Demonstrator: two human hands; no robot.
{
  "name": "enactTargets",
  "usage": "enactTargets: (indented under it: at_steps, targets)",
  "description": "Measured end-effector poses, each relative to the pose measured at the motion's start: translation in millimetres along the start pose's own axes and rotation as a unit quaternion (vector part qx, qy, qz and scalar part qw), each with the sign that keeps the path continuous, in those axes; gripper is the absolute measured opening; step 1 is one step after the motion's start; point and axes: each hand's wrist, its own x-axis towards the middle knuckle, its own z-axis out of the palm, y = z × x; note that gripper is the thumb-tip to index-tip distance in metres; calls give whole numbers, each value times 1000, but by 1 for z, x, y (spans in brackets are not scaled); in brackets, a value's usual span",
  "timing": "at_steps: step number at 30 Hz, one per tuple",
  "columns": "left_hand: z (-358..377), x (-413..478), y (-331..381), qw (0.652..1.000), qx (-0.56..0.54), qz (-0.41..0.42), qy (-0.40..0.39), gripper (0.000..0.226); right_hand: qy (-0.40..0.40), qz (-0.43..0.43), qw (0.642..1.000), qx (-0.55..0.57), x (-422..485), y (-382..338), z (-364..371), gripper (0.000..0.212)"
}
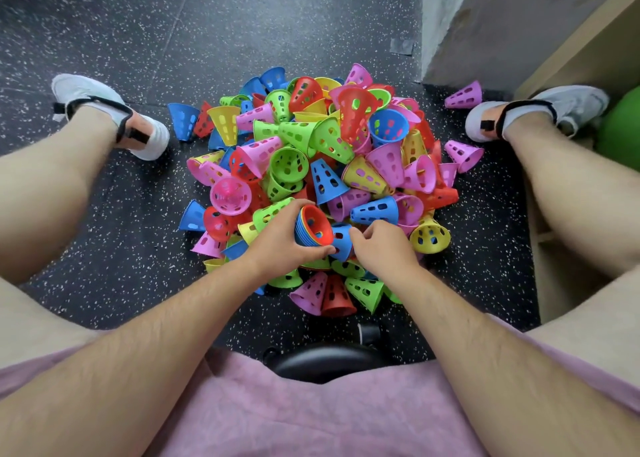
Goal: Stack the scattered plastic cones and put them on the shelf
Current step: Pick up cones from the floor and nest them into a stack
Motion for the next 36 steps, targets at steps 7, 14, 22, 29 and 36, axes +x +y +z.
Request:
enactTargets:
  at_steps: [7, 14, 22, 29, 36]
  targets:
    - [1, -3, 0, 1000, -1, -1, -3, 82, -42, 18, 999, -1, 1, -8, 11, 51]
    - [-2, -4, 0, 1000, 1, -7, 3, 81, -58, -23, 994, 87, -1, -8, 4, 26]
    - [-12, -2, 6, 998, -38, 4, 44, 72, 39, -131, 982, 130, -7, -21, -12, 18]
    - [-18, 1, 8, 996, -55, 16, 75, 72, 121, -229, 946, 196, -17, -41, -25, 22]
    - [-19, 1, 10, 990, -109, 28, 84, 59, 44, -296, 938, 173, -24, -54, -11, 20]
